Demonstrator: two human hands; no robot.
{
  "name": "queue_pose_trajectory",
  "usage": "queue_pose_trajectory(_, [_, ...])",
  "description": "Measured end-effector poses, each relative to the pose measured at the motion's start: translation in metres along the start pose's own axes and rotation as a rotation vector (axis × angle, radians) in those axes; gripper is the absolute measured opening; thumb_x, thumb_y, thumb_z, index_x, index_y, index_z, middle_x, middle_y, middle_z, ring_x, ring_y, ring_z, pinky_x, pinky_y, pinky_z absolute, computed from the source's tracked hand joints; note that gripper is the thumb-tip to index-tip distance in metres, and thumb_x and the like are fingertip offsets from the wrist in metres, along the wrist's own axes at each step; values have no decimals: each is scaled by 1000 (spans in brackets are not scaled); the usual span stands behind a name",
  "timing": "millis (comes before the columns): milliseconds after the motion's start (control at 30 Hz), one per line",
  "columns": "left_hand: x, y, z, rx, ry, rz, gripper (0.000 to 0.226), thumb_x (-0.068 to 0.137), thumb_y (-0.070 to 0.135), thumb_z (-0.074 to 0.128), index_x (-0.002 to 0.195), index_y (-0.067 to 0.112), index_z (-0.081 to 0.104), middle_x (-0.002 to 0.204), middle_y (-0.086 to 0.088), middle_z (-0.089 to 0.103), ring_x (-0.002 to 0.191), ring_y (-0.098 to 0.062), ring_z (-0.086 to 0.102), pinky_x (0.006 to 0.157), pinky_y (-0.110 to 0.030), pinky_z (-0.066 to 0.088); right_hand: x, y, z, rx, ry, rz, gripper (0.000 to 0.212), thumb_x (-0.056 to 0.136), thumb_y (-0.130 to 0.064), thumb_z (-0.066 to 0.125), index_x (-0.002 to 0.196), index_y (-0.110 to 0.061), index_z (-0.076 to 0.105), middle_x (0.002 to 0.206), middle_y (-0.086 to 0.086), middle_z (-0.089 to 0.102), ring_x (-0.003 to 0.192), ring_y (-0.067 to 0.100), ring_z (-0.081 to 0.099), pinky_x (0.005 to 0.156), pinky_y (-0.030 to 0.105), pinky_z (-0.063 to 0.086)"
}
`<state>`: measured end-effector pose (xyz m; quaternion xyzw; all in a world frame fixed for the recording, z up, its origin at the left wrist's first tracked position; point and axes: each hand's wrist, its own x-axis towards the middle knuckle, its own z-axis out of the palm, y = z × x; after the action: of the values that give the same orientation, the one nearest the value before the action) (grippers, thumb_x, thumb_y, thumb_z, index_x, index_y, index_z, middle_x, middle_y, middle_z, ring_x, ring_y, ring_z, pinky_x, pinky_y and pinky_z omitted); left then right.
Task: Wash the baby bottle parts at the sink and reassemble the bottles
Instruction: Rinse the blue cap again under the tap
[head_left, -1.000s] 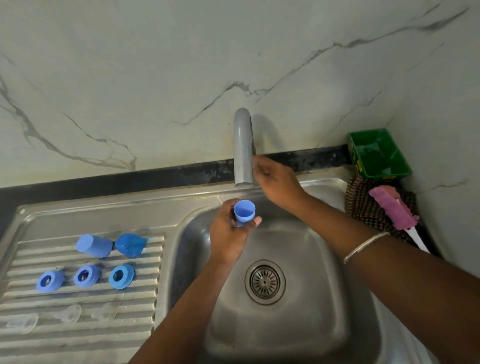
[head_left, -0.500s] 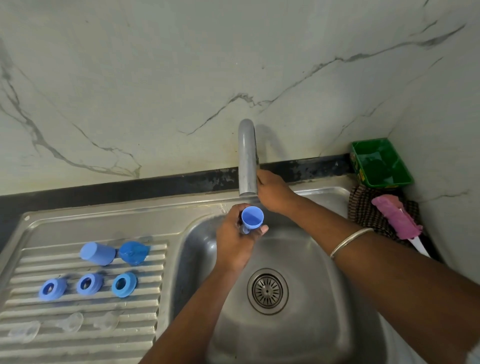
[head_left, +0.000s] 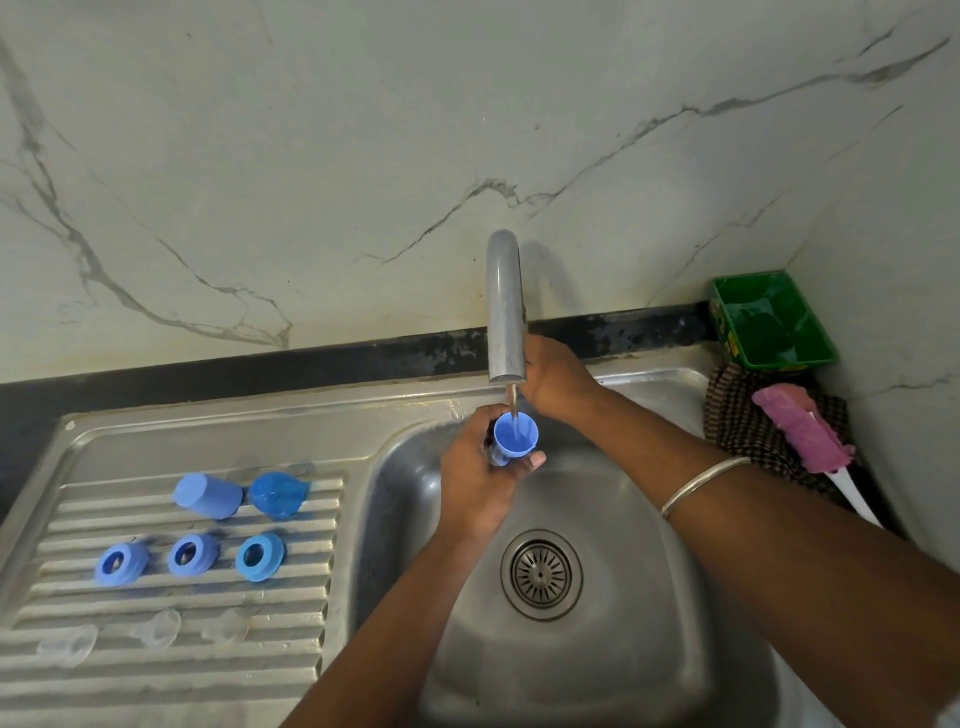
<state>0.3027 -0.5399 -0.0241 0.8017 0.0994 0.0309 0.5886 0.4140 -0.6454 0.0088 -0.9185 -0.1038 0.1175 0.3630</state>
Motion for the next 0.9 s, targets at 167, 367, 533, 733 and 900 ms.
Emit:
queue_pose_trajectory(167, [-1, -5, -3, -23, 6, -21, 41, 71, 9, 86, 101, 29, 68, 94, 14, 71, 89, -1, 64, 74, -8, 46, -16, 4, 4, 166, 18, 10, 32, 105, -42, 38, 119, -17, 52, 100, 8, 66, 92, 25, 63, 86, 43, 52])
queue_pose_trajectory(367, [2, -8, -3, -44, 11, -41, 44, 69, 6, 87, 103, 27, 68, 95, 17, 72, 87, 1, 66, 75, -11, 49, -83, 30, 32, 706, 111, 132, 37, 88, -58, 58, 119, -38, 57, 108, -7, 69, 98, 14, 68, 82, 38, 56])
queue_pose_trajectory(533, [1, -11, 1, -63, 16, -141, 45, 63, 15, 84, 98, 32, 61, 94, 18, 73, 89, -5, 70, 80, -29, 57, -104, 40, 43, 647, 32, 38, 52, 76, -38, 80, 119, -52, 54, 115, -16, 69, 105, 1, 65, 87, 20, 53])
queue_pose_trajectory(733, [0, -12, -2, -37, -85, -154, 42, 75, -6, 77, 108, 18, 67, 101, -3, 75, 97, -26, 70, 88, -51, 57, -95, 31, 35, 508, 29, 25, 41, 80, -26, 82, 118, -27, 67, 107, -8, 72, 99, 9, 68, 93, 36, 56])
queue_pose_trajectory(900, [-8, -9, -5, -38, -75, -151, 52, 74, -17, 71, 118, 11, 66, 111, -3, 73, 106, -20, 68, 94, -45, 56, -88, 19, 29, 225, 17, -73, 22, 79, -24, 79, 98, -22, 69, 89, -7, 70, 83, 11, 65, 80, 35, 58])
